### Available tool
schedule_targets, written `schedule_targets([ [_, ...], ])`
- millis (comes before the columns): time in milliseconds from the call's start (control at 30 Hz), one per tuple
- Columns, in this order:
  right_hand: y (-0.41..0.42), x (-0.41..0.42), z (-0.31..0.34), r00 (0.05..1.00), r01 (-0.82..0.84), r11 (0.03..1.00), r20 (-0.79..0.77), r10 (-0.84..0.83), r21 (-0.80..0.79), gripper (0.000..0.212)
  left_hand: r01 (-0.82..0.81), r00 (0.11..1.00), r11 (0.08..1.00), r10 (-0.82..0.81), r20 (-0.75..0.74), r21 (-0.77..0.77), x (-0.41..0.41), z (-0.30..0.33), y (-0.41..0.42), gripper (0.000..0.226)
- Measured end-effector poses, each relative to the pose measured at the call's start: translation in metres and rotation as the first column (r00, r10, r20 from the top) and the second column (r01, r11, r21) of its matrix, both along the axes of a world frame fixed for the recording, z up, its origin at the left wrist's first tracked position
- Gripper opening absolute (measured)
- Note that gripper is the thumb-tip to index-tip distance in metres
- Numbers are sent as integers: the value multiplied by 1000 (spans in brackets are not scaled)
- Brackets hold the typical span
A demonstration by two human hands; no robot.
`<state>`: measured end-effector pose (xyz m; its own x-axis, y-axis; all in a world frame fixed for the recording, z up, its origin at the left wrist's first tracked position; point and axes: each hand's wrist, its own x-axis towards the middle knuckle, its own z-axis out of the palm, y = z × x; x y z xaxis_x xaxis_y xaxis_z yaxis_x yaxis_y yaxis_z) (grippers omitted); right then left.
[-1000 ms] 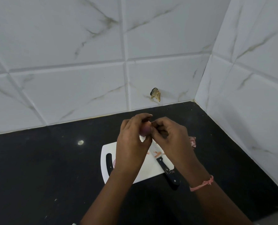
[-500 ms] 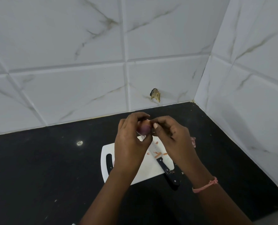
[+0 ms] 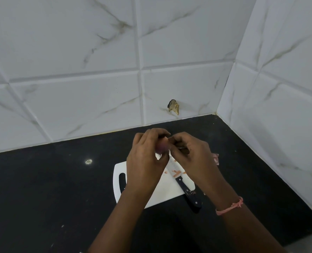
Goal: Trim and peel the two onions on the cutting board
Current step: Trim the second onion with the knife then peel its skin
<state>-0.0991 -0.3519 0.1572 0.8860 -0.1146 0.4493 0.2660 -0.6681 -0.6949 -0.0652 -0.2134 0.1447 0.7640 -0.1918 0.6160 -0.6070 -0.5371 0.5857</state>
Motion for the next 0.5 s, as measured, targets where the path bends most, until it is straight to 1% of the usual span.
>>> schedule_targets([
  [233,-5,1,4,990,-86,994,-119,78,-62,16,41,999,998,-42,26,57,3,-5,2,51],
  [400,-5,4,6,990,-85,988,-121,70,-127,12,74,997,997,-74,-1,13,3,-6,3,48],
  [500,-3,4,6,991,-81,988,-117,66,-129,11,82,997,996,-82,-11,-21,2,-5,3,51],
])
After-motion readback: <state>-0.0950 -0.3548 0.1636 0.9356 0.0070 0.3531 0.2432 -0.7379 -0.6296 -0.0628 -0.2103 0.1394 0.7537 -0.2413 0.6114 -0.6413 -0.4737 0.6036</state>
